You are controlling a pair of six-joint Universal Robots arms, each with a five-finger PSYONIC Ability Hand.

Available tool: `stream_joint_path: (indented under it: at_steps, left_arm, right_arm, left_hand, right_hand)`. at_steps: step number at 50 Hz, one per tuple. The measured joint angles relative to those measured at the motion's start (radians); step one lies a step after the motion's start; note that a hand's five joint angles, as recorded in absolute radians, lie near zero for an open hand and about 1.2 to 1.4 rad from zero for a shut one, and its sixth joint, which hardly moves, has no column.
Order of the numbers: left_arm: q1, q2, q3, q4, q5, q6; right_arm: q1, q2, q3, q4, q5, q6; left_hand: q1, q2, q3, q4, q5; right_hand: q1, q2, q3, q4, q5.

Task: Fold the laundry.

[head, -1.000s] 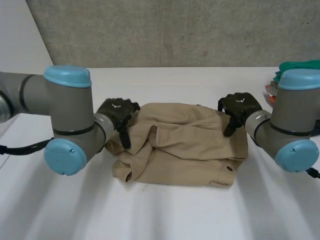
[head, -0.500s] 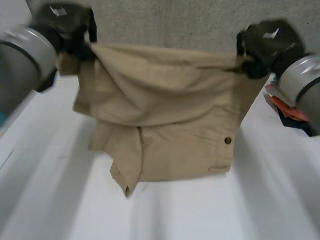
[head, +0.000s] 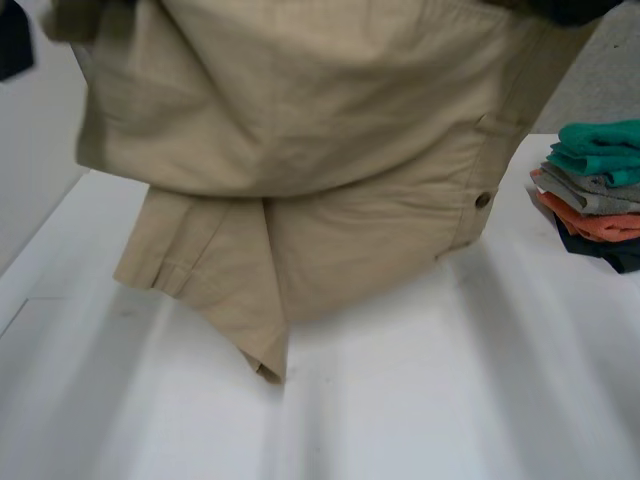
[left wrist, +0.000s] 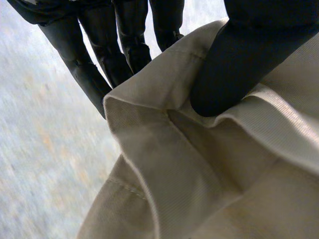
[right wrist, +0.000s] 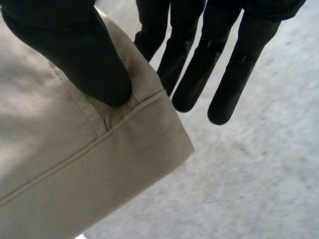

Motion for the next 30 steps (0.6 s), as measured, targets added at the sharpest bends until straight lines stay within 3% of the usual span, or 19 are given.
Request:
stream_joint_path:
  at_steps: [8,14,17,18,19,20,22,24,26,30]
  left_arm:
    - [0.0,-0.427,0.257,-0.028,-0.021,0.017]
    - [0.007,-0.775,0.558,0.014,-0.04,0.065]
    - [0.012,-0.866,0.656,0.065,-0.045,0.084]
    - [0.016,-0.91,0.706,0.103,-0.048,0.094]
    - [0.018,-0.93,0.729,0.128,-0.051,0.098]
    - [0.02,-0.957,0.76,0.166,-0.056,0.104]
    - [0.022,-0.981,0.789,0.22,-0.064,0.109]
    - [0.021,-0.985,0.791,0.255,-0.069,0.108]
    - [0.017,-0.97,0.762,0.279,-0.072,0.104]
    - [0.01,-0.907,0.663,0.297,-0.072,0.098]
  right_arm:
    - [0.092,0.274,-0.116,-0.031,0.135,-0.041]
    - [0.154,0.558,-0.258,-0.222,0.274,-0.058]
    - [0.174,0.681,-0.31,-0.387,0.327,-0.061]
    - [0.183,0.746,-0.334,-0.494,0.349,-0.065]
    - [0.187,0.775,-0.343,-0.546,0.357,-0.068]
    - [0.194,0.827,-0.359,-0.643,0.37,-0.076]
    - [0.201,0.899,-0.381,-0.781,0.382,-0.095]
    - [0.206,0.944,-0.396,-0.862,0.386,-0.117]
    - [0.209,0.992,-0.413,-0.927,0.384,-0.152]
    - [0.206,1.002,-0.42,-0.897,0.376,-0.161]
  left_hand:
    - [0.0,0.0,0.0,0.002,0.0]
    - [-0.023,-0.027,-0.025,-0.026,-0.021]
    - [-0.205,-0.228,-0.2,-0.205,-0.185]
    - [-0.481,-0.482,-0.452,-0.462,-0.439]
    - [-0.481,-0.482,-0.452,-0.462,-0.439]
    - [-0.766,-0.765,-0.752,-0.756,-0.732]
    - [-0.921,-0.93,-0.92,-0.936,-0.906]
    - [-0.948,-0.97,-0.96,-0.976,-0.94]
    - [-0.95,-0.991,-0.976,-0.994,-0.944]
    - [-0.95,-0.991,-0.976,-0.994,-0.944]
  right_hand:
    - [0.002,0.001,0.0,0.001,0.0]
    - [0.002,0.001,0.0,0.001,0.0]
    - [0.002,0.001,0.0,0.002,0.0]
    - [-0.02,-0.028,-0.031,-0.031,-0.031]
    - [-0.02,-0.028,-0.031,-0.031,-0.031]
    - [-0.318,-0.344,-0.339,-0.34,-0.344]
    - [-0.666,-0.694,-0.675,-0.654,-0.678]
    - [-0.858,-0.896,-0.887,-0.882,-0.89]
    - [-0.906,-0.969,-0.981,-0.979,-0.961]
    - [-0.906,-0.969,-0.983,-0.982,-0.962]
